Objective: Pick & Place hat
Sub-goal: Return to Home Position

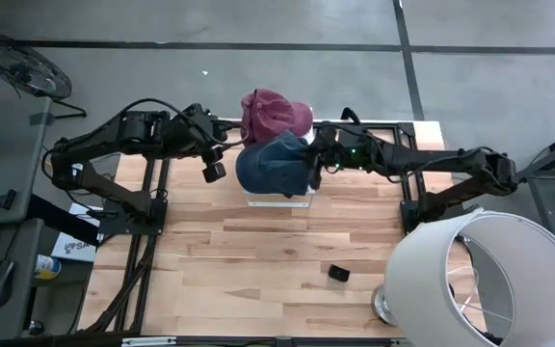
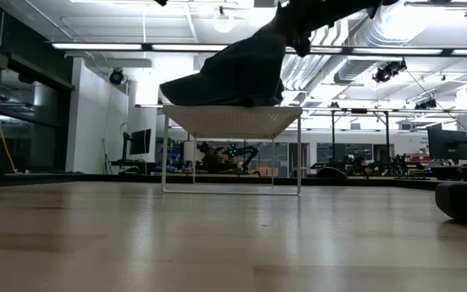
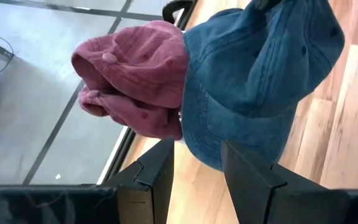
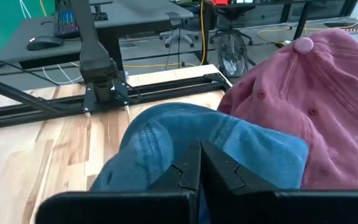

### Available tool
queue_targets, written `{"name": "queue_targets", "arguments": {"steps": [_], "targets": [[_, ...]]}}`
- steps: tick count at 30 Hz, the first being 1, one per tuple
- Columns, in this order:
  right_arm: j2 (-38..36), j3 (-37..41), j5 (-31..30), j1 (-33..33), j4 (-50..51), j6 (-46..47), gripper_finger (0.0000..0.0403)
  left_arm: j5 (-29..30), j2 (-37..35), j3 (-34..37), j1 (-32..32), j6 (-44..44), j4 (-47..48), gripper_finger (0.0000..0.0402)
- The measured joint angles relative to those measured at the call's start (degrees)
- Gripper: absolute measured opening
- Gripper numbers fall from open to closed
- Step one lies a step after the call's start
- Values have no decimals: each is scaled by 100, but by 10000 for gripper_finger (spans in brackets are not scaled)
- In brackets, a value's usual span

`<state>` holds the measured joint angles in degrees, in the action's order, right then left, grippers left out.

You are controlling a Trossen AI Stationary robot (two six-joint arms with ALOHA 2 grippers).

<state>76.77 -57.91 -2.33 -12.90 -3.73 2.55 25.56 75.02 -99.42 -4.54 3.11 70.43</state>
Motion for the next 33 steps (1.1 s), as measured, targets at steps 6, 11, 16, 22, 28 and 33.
{"name": "queue_targets", "arguments": {"steps": [6,11,16,22,28,33], "targets": [[-27,-24,138,-36,-82,19,0,0,0,0,2,2,-2,129],[-35,-299,128,-34,-81,-82,0,-3,-41,0,1,17,5,129],[-42,-648,-99,-23,60,-186,0,24,-174,-9,2,21,57,129],[-112,-679,-110,10,447,-51,0,84,-552,240,2,193,-75,129],[-839,-435,-969,453,1029,25,0,84,-1427,1419,4,605,-416,129],[-1622,391,-1320,751,1121,660,0,-207,-2339,2712,4,730,-1537,129]]}}
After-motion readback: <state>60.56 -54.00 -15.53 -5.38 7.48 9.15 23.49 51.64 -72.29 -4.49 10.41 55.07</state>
